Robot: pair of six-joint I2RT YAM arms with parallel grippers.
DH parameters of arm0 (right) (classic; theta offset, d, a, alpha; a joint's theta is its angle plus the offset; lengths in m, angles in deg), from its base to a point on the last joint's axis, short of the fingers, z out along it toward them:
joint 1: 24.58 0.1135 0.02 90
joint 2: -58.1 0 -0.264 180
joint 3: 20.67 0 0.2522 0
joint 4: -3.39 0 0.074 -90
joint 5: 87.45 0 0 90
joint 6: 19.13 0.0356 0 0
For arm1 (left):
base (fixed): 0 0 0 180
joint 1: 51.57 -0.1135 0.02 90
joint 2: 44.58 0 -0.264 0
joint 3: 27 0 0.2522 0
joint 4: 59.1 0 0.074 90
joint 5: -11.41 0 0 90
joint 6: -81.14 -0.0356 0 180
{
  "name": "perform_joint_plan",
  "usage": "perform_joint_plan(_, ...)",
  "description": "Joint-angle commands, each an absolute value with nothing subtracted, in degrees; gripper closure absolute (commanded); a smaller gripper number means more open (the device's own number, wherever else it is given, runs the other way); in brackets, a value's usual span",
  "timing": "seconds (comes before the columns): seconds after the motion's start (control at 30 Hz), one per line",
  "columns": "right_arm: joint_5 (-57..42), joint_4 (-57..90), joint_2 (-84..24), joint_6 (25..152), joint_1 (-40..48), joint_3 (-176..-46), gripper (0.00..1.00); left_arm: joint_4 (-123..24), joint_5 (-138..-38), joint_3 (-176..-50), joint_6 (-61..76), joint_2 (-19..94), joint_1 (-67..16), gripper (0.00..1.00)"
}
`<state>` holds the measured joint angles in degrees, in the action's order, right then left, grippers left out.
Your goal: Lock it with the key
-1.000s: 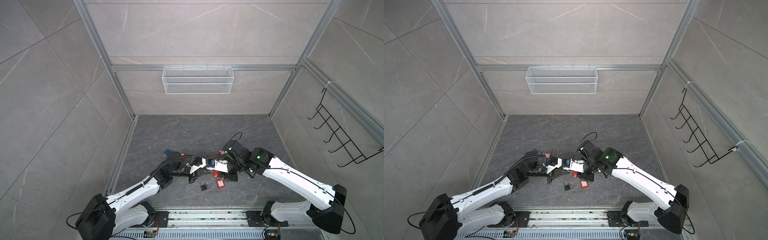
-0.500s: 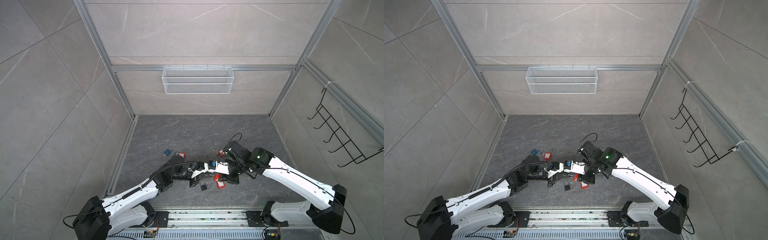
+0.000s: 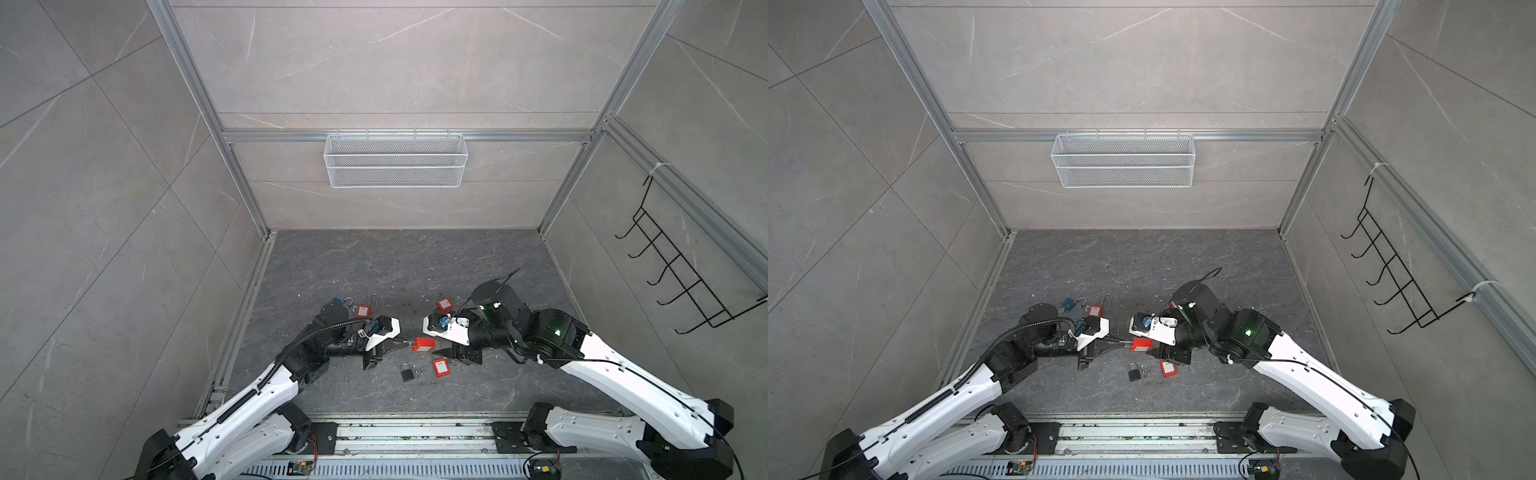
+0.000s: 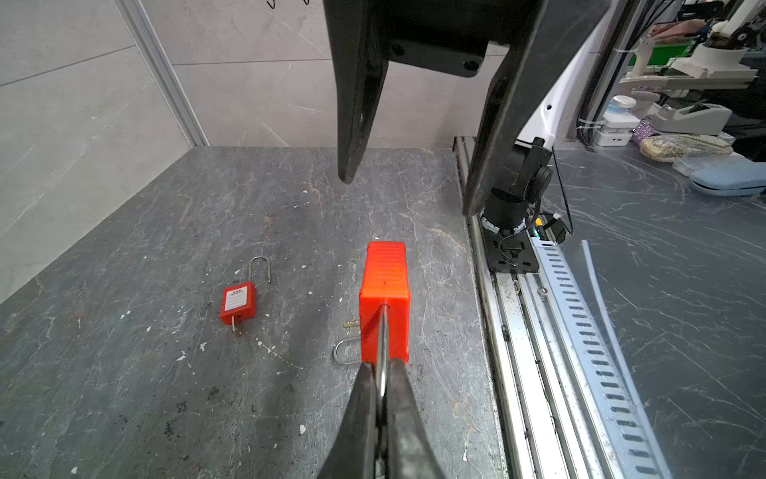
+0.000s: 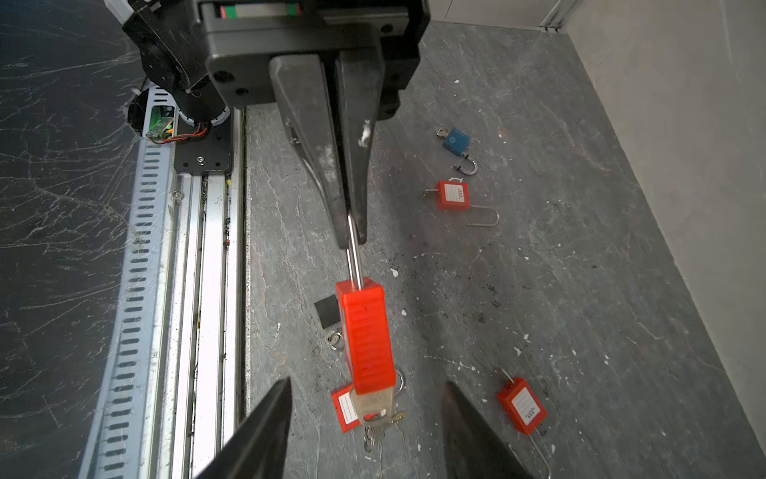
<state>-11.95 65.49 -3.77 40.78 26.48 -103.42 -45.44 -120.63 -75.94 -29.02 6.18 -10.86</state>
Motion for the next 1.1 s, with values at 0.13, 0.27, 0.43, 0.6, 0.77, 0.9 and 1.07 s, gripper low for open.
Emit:
perform_joint_plan(0.13,-11.07,75.68,-6.45,42.11,24.03,-104.19,0.41,-43.88,-126.33,-79.47,-31.44,5.23,-11.21,1.0)
perform_joint_plan(0.27,-13.17,74.6,-9.08,42.88,21.32,-104.15,0.41,-43.67,-127.82,-80.06,-31.1,5.69,-11.14,1.0)
perform_joint_plan(0.43,-18.61,73.99,-11.58,41.91,19.97,-104.29,0.43,-44.44,-128.25,-80.09,-30.36,5.69,-11.14,1.0)
perform_joint_plan(0.6,-22.96,76.34,-14.45,40.03,19.9,-104.95,0.47,-46.28,-128.33,-79.62,-29.24,6.3,-11.14,1.0)
perform_joint_plan(0.77,-20.5,73.41,-14.5,40.57,19.98,-103.68,0.5,-49.15,-128.26,-79.0,-27.57,6.83,-11.05,1.0)
perform_joint_plan(0.9,-20.68,71.11,-13.6,40.35,19.97,-102.28,0.51,-49.86,-127.78,-78.89,-27.23,6.97,-11.05,1.0)
perform_joint_plan(1.07,-24.72,76.09,-13.73,39.37,19.98,-103.7,0.47,-49.21,-127.37,-78.72,-27.58,6.75,-11.05,1.0)
